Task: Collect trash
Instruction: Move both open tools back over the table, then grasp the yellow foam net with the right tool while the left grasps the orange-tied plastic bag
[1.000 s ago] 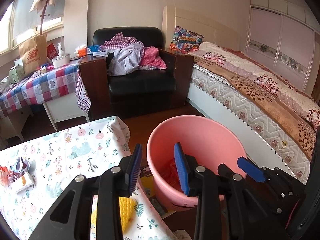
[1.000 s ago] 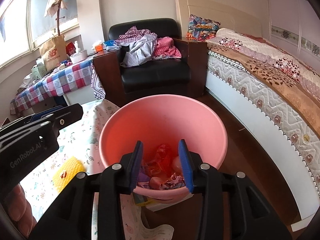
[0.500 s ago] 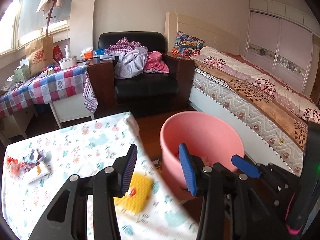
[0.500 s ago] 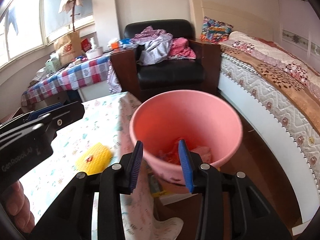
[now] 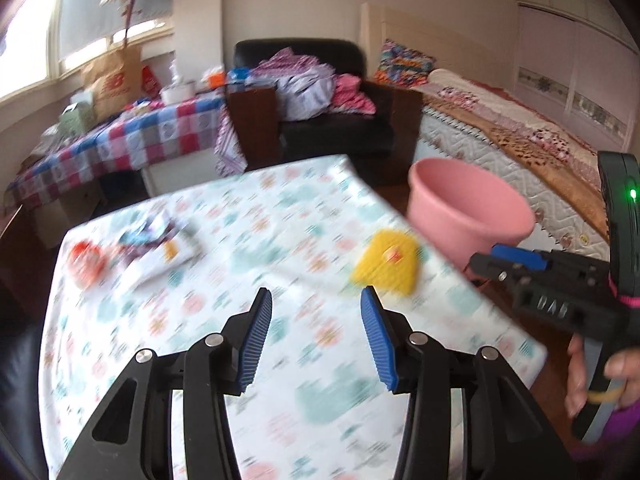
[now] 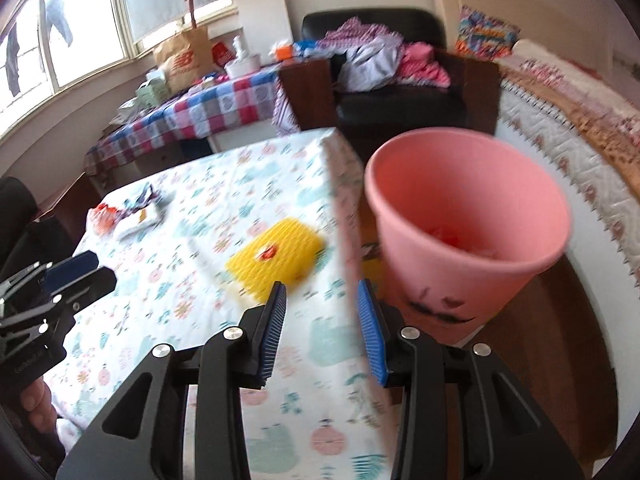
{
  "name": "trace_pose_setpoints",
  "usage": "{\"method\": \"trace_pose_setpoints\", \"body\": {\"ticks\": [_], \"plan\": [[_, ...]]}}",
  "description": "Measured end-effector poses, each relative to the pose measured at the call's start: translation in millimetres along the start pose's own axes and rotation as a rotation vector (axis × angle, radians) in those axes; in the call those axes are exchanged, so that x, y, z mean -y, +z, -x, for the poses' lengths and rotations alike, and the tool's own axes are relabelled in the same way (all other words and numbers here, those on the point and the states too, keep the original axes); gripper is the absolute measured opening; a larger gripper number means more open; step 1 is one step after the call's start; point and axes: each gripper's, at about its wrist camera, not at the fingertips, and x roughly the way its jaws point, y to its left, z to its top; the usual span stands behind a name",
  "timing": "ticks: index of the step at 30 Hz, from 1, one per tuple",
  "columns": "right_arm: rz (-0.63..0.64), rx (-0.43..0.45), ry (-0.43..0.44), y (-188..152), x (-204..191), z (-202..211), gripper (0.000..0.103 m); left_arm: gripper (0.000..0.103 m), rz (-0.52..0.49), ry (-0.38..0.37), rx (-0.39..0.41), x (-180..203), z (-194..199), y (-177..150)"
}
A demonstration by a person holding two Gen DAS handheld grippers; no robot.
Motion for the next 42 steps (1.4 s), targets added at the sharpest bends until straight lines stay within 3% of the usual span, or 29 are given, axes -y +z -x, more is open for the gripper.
{"method": "trace_pose_setpoints", "body": {"ticks": [3,9,15,24,25,26,30,42], "plan": [[-0.018,-0.048,0.062,0,-8,-13,0.038,0.045,0.038,0.017,-0.022,-31,4,-16],[-0.048,-0.128,0.104,9,-20,-47,0.038,0.045,0.105,0.093,-0.071,-87,1,-32],[-0.016,-0.152,0.07,23,-34,-73,0.038,0.045,0.187,0.15,-0.081,-133,-3,-26],[0.026,-0.147,0.027,29,-39,-93,0.037,0.046,0.308,0.265,-0.032,-201,-11,5],[0.024,-0.148,0.034,30,-38,-93,0.033,0.046,0.325,0.281,-0.026,-209,-12,7],[0.023,-0.147,0.042,31,-38,-93,0.021,0.046,0.337,0.293,-0.022,-216,-14,8],[0.045,-0.115,0.06,34,-43,-87,0.01,0.046,0.394,0.337,-0.012,-246,-25,11],[0.09,-0.074,0.13,41,-62,-75,0.01,0.044,0.477,0.269,-0.031,-289,-72,19]]}}
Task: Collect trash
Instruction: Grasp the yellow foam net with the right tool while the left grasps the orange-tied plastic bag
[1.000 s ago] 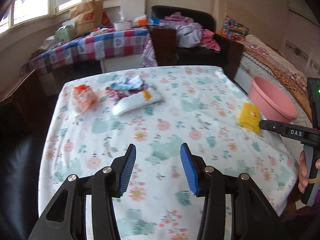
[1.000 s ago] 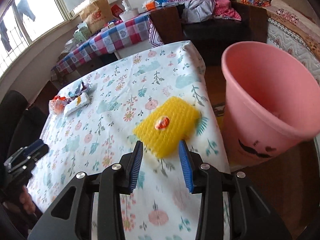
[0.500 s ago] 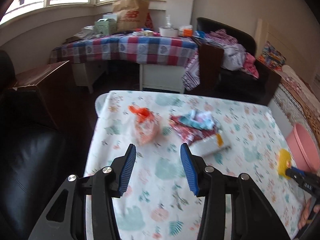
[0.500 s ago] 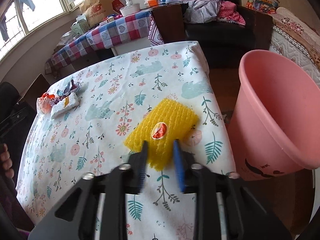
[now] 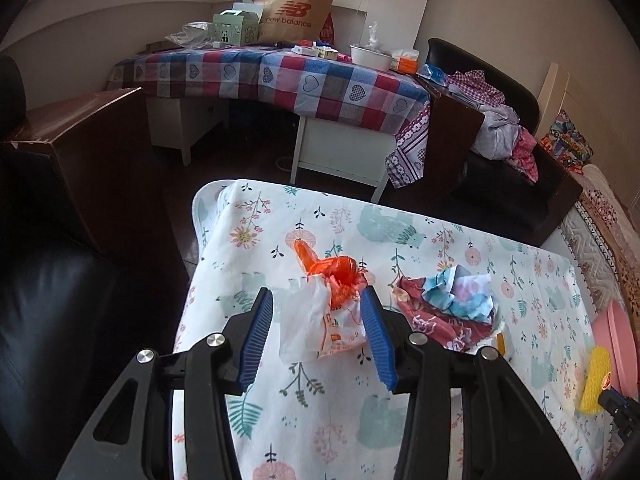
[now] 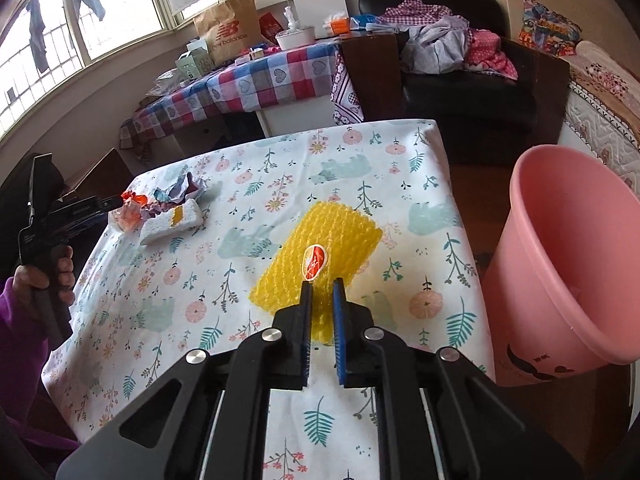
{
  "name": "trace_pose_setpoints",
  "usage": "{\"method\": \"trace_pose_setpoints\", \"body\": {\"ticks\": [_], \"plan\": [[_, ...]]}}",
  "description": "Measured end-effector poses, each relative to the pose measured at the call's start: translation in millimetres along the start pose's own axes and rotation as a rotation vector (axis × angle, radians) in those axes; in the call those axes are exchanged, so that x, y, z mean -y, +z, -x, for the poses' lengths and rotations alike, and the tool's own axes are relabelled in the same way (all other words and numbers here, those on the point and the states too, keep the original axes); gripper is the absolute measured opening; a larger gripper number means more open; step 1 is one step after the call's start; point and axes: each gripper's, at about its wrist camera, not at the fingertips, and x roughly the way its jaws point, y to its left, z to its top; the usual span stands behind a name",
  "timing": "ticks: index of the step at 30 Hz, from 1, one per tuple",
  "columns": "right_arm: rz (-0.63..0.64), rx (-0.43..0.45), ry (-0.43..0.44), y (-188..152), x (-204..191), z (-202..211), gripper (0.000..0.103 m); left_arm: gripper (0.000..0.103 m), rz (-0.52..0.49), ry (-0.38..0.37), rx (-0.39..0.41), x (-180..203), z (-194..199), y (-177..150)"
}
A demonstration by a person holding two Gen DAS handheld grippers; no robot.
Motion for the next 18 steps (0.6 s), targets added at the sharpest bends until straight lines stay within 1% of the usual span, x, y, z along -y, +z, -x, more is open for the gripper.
{"method": "trace_pose_setpoints", "body": {"ticks": [2,3,4,5,7,8,10,13,18], "plan": [[-0.002,-0.003,0.002,-1,0,0,0.01,0.036,0.016,-0.017,0.004,-2,0,-1],[-0.003,-0.005,0.005,-1,0,-1,0.01,0.036,0.022,-0.025,0.001,-3,0,-2],[-0.002,-0.007,0.006,-2,0,-2,0.01,0.033,0.023,-0.025,0.004,-3,1,-6],[-0.001,-0.01,0.008,-3,-1,-2,0.01,0.026,0.017,-0.02,0.01,-2,1,-8],[0.0,-0.013,0.012,-4,-2,-2,0.01,0.022,0.006,-0.018,0.013,0,3,-11],[0.001,-0.012,0.014,-5,-3,-1,0.01,0.018,0.009,-0.014,0.019,1,6,-12],[0.005,-0.006,0.018,-5,-4,2,0.01,0.012,0.015,-0.03,0.025,4,13,-14],[0.001,0.007,0.023,-6,-3,8,0.01,0.012,0.008,-0.04,0.047,12,32,-19],[0.001,0.024,0.039,-10,-5,18,0.01,0.012,-0.004,-0.1,0.077,30,67,-32]]}}
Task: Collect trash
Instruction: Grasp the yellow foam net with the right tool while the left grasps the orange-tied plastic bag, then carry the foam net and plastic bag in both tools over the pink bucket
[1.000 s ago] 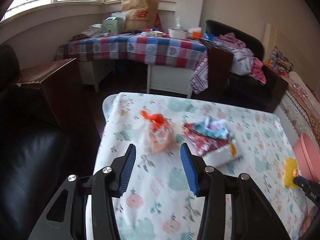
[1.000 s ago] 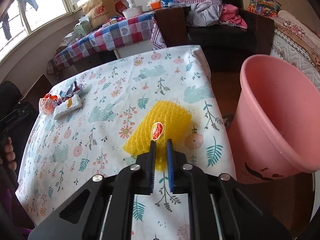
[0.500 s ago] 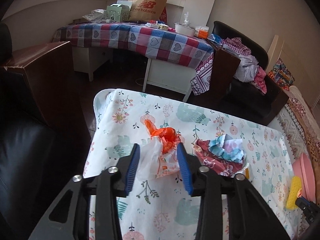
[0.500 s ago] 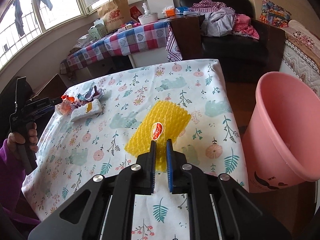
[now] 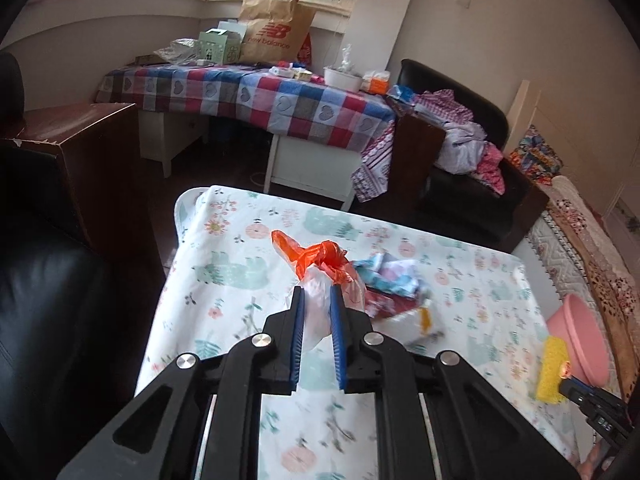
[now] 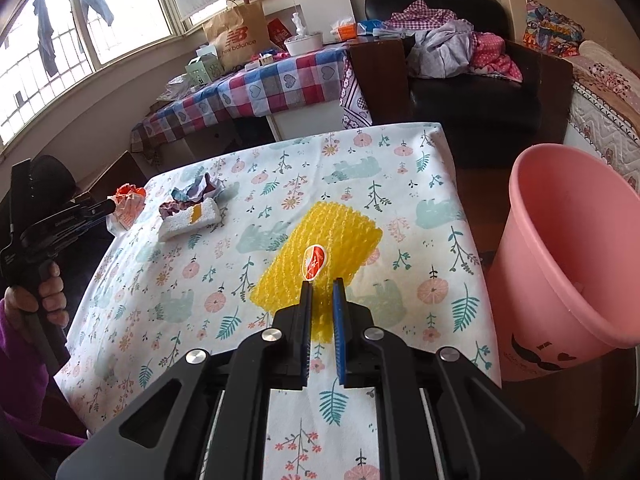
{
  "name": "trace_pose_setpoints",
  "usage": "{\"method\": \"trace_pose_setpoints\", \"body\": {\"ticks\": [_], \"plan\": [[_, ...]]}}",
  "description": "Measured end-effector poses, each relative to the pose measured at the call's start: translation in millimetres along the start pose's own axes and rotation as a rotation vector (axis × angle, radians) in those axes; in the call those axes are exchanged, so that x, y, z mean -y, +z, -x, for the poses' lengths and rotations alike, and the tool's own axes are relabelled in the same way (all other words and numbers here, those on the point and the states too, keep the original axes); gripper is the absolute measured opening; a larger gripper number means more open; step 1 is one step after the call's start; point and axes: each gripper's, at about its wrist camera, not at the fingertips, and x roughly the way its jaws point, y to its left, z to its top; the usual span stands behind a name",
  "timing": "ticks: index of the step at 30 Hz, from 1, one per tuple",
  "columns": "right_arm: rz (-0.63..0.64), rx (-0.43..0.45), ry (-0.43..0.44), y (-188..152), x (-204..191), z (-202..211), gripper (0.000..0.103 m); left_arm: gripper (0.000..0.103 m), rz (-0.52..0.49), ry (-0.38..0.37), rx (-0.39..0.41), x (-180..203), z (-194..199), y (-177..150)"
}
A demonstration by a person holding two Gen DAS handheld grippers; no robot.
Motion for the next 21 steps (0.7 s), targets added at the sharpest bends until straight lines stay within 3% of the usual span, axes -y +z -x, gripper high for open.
{"method": "trace_pose_setpoints", "body": {"ticks": [9,21], "plan": [[0.026,0.02,0.033,-8,-11,19,0.01,0.012,-0.076,-0.064,0.007,49,43,-30],[0.063,0.079,0.029,-14,-22,50,0.01,0.012,-0.173,-0.175,0.002,109,71,-55]]}}
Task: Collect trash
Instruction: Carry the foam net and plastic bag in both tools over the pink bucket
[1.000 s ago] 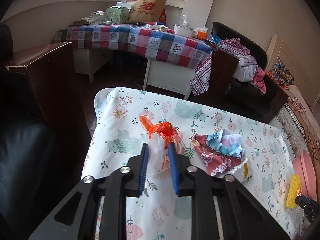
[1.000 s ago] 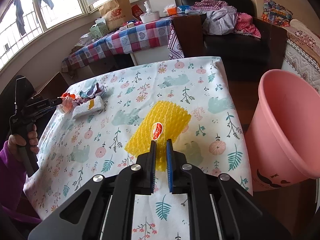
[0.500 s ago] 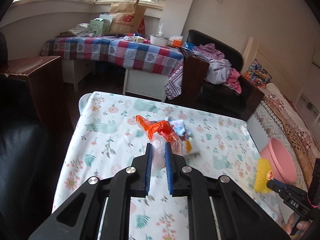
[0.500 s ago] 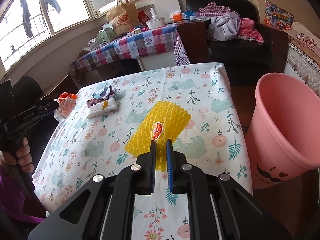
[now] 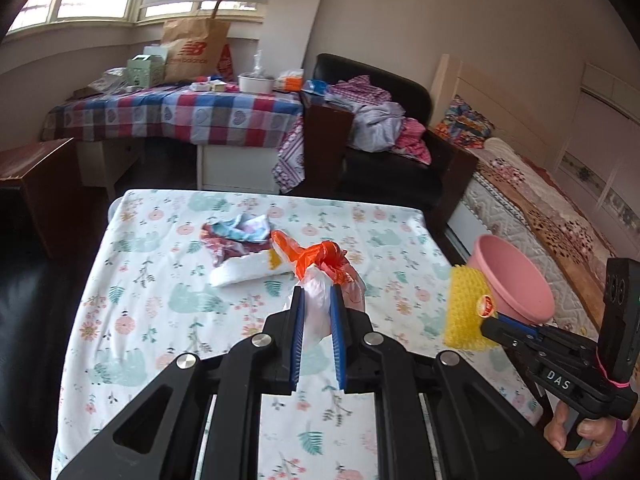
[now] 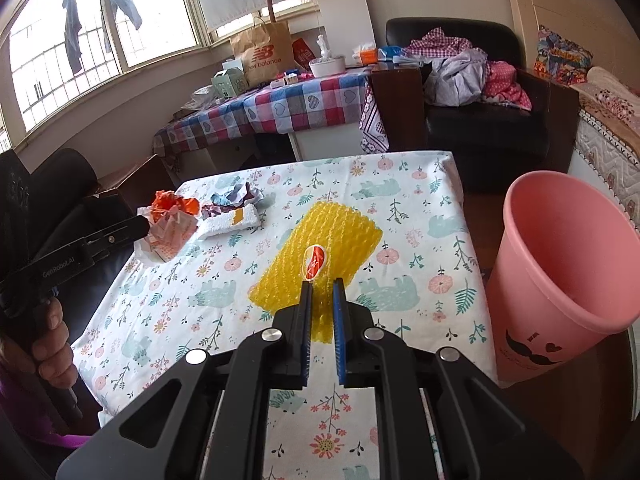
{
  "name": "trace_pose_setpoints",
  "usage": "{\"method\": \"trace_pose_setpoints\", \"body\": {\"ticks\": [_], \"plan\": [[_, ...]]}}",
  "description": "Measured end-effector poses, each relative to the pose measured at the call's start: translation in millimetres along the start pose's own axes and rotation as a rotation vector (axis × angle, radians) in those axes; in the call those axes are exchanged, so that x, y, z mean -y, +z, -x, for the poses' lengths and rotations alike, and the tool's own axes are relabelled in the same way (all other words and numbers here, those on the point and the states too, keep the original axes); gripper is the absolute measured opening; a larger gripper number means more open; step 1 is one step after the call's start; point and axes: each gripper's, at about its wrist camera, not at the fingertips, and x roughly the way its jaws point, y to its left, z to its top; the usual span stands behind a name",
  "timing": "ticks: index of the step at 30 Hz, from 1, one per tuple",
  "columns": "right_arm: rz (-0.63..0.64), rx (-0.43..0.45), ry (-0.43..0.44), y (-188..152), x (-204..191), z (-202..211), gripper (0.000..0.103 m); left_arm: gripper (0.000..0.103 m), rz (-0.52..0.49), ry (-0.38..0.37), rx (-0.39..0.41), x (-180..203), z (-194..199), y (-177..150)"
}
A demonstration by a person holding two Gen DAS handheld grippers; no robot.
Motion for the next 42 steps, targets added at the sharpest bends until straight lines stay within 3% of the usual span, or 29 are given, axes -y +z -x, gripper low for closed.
{"method": "trace_pose_setpoints", "body": {"ticks": [15,30,42], "plan": [[-0.017,0.125,-0.146,-5,32,45,0.01,0.012,-0.127,-0.114,0.038,96,-20,11],[-0.142,0.222,-0.336,6,112,69,0.01,0.012,-0.25,-0.227,0.073,194,-58,30],[-0.211,0.239,-0.437,8,168,66,0.01,0.012,-0.34,-0.269,0.061,265,-99,32]]}}
